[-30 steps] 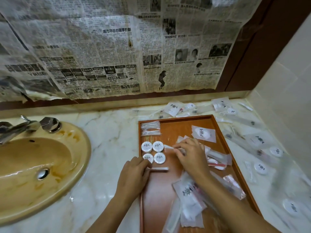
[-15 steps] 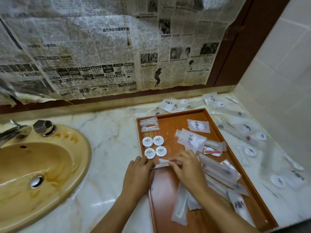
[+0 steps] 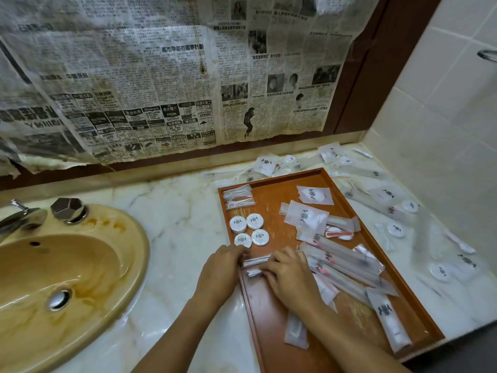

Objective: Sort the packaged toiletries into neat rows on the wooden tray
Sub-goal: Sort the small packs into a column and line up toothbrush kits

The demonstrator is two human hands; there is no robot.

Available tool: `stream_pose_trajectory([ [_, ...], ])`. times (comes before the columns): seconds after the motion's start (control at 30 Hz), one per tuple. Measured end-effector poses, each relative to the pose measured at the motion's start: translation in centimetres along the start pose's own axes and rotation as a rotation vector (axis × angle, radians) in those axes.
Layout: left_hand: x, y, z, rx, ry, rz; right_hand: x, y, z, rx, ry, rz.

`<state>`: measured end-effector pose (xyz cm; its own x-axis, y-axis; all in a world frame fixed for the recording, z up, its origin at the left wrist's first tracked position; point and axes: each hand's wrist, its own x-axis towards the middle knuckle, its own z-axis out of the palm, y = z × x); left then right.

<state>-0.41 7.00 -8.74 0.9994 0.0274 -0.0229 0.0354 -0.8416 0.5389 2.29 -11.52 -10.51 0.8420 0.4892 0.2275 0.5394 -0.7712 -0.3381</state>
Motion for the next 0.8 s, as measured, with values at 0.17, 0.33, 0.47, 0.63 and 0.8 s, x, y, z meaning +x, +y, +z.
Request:
stream_pose_trajectory([
  [0.17,-0.3,0.0,-0.3,-0.046,-0.017,-0.008,-0.3,-0.5,0.7,-0.016,0.003,-0.002],
  [0.33,-0.1,0.2,-0.1,0.046,-0.024,0.055,-0.6,-0.7,1.2,-0.025,0.022,0.006],
  [0.47,0.1,0.2,0.2,0.150,-0.044,0.067,-0.3,-0.8,1.3,-0.007,0.025,0.017],
  [0.63,0.2,0.9,-0.1,0.255,-0.070,0.071,-0.3,-0.6,1.4,0.007,-0.016,0.057],
  [0.8,0.2,1.3,0.2,0.280,-0.055,0.049,-0.2,-0.6,1.5,0.005,-0.008,0.061],
])
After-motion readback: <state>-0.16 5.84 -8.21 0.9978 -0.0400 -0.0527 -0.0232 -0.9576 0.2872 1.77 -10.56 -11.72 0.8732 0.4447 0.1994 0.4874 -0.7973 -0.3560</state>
